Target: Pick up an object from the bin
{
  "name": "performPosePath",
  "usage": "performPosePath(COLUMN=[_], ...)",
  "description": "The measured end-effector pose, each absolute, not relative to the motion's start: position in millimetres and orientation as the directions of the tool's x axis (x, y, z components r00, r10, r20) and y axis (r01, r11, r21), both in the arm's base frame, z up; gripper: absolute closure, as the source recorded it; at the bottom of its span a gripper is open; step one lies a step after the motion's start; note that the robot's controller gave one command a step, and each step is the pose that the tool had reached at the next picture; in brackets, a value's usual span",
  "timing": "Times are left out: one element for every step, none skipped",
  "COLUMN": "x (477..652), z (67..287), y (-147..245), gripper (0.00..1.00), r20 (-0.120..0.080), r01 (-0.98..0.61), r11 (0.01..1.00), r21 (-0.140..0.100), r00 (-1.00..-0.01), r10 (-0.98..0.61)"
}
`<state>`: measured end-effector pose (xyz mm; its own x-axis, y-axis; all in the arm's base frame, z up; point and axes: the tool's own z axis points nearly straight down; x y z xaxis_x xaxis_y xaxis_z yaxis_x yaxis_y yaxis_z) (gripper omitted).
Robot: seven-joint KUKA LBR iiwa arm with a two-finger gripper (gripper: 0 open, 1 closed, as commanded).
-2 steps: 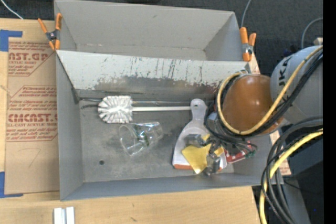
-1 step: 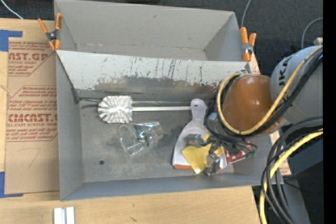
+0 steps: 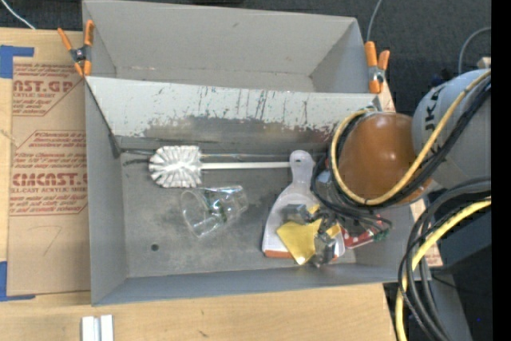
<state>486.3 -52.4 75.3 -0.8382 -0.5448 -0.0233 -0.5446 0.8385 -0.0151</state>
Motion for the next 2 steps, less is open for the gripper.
performPosePath(x=[483.8, 485.7], z=[92.3, 113.0], y=[-51.4, -51.5], gripper=[1.00, 1.00], r20=[-0.016, -0.022], r01=[-0.545, -0.544], r11=[0.839, 0.839], r21=[-0.008, -0.013], r00=[-0.838, -0.839], r10=[-0.545, -0.544])
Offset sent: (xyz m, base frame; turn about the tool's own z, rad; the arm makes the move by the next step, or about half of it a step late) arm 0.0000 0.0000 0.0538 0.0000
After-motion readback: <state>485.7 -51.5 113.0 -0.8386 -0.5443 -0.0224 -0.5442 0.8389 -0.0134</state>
